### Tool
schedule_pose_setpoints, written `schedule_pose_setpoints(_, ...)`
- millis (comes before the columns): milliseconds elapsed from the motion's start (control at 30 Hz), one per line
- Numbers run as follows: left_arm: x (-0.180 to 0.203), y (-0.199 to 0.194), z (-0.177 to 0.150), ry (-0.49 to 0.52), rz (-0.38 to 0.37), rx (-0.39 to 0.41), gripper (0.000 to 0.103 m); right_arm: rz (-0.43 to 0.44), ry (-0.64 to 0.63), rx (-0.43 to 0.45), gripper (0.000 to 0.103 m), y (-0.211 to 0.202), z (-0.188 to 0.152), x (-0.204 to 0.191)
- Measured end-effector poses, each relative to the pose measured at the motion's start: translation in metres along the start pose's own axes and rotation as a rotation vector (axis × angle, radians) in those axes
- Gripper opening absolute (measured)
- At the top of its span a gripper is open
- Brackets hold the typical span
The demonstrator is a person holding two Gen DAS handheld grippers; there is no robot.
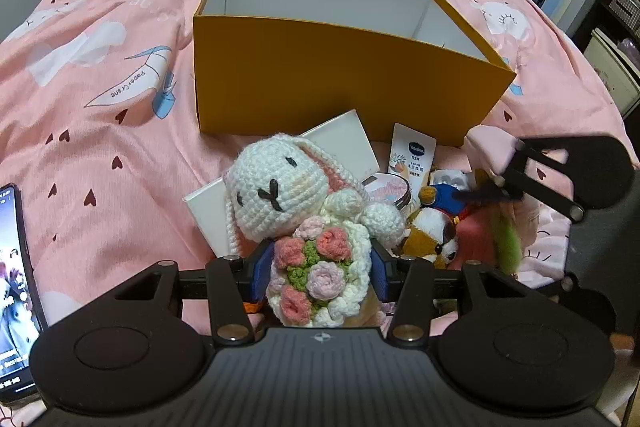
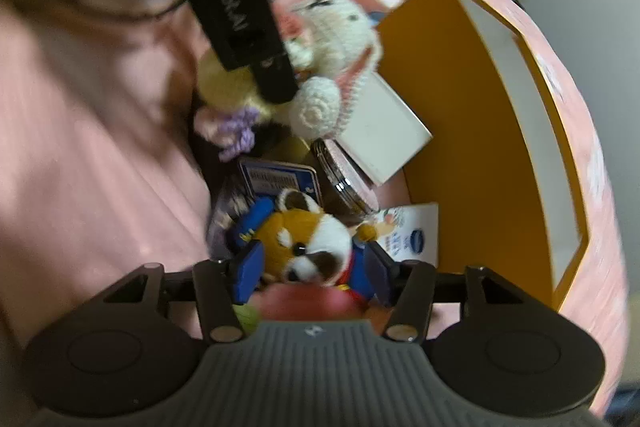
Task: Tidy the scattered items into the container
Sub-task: 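Grasp the red-panda plush with the right tool while the left tool holds the bunny, then lift both plushes and carry them over the open box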
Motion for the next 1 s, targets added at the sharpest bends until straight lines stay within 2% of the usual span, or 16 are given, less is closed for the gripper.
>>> schedule_pose_setpoints(67, 0.000, 0.001, 0.000, 0.005, 0.002, 0.000, 0.056, 0.011, -0.083, -0.028, 0.059, 0.008, 0.000, -0.002)
schedule_pose_setpoints(233, -0.002, 0.002, 0.000, 0.000, 0.001, -0.002, 0.056, 0.042, -0.195, -0.047, 0.072, 0.025, 0.001, -0.006)
schedule_pose_setpoints(400, -0.002, 0.002, 0.000, -0.002, -0.002, -0.001, 0.056, 0.072, -0.208, -0.053, 0.083, 0.041, -0.003, -0.001)
schedule_pose_setpoints(500, -0.002, 0.003, -0.001, -0.004, -0.001, -0.002, 0.056, 0.075, -0.182, -0.047, 0.083, 0.050, -0.006, 0.001)
schedule_pose_setpoints(567, -0.002, 0.002, 0.000, -0.005, -0.002, -0.001, 0.056, 0.076, -0.172, -0.037, 0.080, 0.049, -0.008, 0.004)
schedule_pose_setpoints(700, 0.001, 0.000, 0.001, -0.001, -0.018, 0.017, 0.056, 0.076, -0.159, -0.007, 0.061, 0.036, -0.012, 0.006)
schedule_pose_setpoints(1000, 0.001, -0.010, 0.008, 0.010, -0.013, 0.070, 0.056, 0.070, -0.043, 0.050, 0.056, 0.011, -0.021, 0.026)
Point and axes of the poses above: each gripper's, at about its wrist camera, not at the fingertips, and y roughly the way its jaws point, x to its right, z to its top, the point moved 8 cm from there along y, roughly the way its jaws point, and after that the axes turned 9 degrees about y, right-handed, at the moved point
